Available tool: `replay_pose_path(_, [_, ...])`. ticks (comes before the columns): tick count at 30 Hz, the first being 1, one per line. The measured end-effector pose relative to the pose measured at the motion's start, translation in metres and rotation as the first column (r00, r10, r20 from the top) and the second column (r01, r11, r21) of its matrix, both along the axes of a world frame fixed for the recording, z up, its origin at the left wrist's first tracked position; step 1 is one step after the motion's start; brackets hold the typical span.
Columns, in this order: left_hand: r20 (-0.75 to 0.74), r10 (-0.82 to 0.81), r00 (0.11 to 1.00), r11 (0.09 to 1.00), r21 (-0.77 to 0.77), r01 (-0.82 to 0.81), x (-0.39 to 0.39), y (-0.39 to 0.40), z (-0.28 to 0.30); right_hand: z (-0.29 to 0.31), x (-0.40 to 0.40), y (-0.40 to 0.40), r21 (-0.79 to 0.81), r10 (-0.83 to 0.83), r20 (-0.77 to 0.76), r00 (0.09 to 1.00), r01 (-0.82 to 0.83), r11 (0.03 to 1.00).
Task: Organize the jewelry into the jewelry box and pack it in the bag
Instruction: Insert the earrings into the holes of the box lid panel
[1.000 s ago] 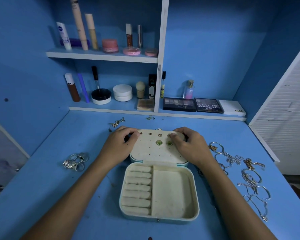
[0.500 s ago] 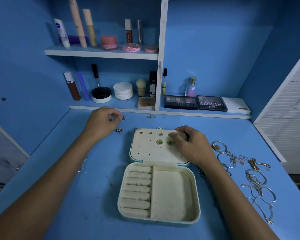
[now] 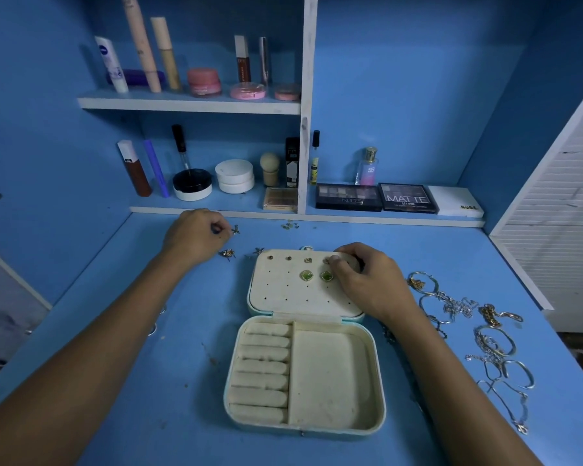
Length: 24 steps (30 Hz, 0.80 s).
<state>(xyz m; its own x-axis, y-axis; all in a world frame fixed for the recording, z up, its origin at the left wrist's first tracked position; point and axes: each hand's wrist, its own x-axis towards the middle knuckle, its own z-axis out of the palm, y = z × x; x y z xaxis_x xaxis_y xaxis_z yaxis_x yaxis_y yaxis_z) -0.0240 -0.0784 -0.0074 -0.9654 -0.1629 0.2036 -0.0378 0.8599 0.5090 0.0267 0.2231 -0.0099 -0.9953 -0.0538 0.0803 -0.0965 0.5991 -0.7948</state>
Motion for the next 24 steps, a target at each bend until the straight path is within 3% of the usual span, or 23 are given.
replay_pose_path(5, [-0.011, 0.05, 0.999, 0.998, 0.039, -0.05, 0.0, 0.002, 0.003, -0.001, 0.0, 0.001, -0.006, 0.0, -0.006, 1.0, 0.0, 1.0])
replay_pose_path(9, [-0.075, 0.067, 0.995, 0.986, 0.16, -0.054, -0.001, 0.006, 0.007, -0.001, 0.0, 0.0, -0.005, 0.003, -0.004, 1.0, -0.003, 1.0])
replay_pose_path(14, [-0.179, 0.029, 0.983, 0.986, 0.169, 0.002, 0.003, 0.013, 0.014, -0.002, -0.001, 0.001, 0.001, 0.008, -0.006, 1.0, -0.008, 1.0])
replay_pose_path(24, [-0.242, -0.124, 0.962, 0.952, 0.245, 0.184, 0.05, 0.051, 0.025, -0.002, -0.001, 0.001, 0.013, 0.007, -0.015, 1.0, -0.007, 1.0])
